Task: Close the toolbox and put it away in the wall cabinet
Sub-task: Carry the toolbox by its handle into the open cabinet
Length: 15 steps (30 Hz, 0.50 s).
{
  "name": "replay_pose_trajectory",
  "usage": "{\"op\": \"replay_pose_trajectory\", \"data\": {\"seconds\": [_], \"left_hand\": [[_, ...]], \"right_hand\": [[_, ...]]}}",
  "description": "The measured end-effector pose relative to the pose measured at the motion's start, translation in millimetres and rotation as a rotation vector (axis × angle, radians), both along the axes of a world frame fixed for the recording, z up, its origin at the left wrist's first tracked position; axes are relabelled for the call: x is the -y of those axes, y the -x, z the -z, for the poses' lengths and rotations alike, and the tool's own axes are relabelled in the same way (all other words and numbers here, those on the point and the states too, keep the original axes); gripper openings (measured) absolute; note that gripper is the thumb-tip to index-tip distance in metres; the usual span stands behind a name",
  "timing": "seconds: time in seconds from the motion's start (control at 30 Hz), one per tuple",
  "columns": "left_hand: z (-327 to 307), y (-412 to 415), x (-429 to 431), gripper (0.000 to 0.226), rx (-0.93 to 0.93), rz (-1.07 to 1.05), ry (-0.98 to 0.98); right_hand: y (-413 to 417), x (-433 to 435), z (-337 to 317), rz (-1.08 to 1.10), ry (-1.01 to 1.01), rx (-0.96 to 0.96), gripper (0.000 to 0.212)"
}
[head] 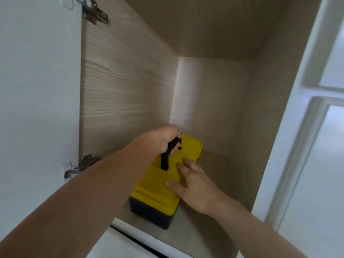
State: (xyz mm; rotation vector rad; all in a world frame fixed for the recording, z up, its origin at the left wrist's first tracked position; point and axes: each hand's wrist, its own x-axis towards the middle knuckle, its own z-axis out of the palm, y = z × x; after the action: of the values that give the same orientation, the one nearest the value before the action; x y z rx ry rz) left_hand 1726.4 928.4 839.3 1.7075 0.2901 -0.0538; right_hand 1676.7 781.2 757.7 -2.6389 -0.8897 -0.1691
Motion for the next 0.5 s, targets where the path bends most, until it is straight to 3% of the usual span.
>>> {"op": "replay_pose_trajectory", "data": {"seconds": [0.23,0.4,0.5], "left_hand": [[17.5,-51.4,16.8,0.015,-0.035,0.064,-0.041],[32.6,-61.3,4.9,0.015,0.036,0.076,-0.167],[38.2,-52.9,-13.0,0.011,0.158,-0.043,-0.447]], "right_hand": [[-9.8,7.7,18.7,0.082,0.008,-0.077,0.099],[-11.2,6.7,22.8,0.076,-0.007,-0.114,0.093],[-8.1,5.5,22.4,0.05,-0.005,-0.101,0.085]]}}
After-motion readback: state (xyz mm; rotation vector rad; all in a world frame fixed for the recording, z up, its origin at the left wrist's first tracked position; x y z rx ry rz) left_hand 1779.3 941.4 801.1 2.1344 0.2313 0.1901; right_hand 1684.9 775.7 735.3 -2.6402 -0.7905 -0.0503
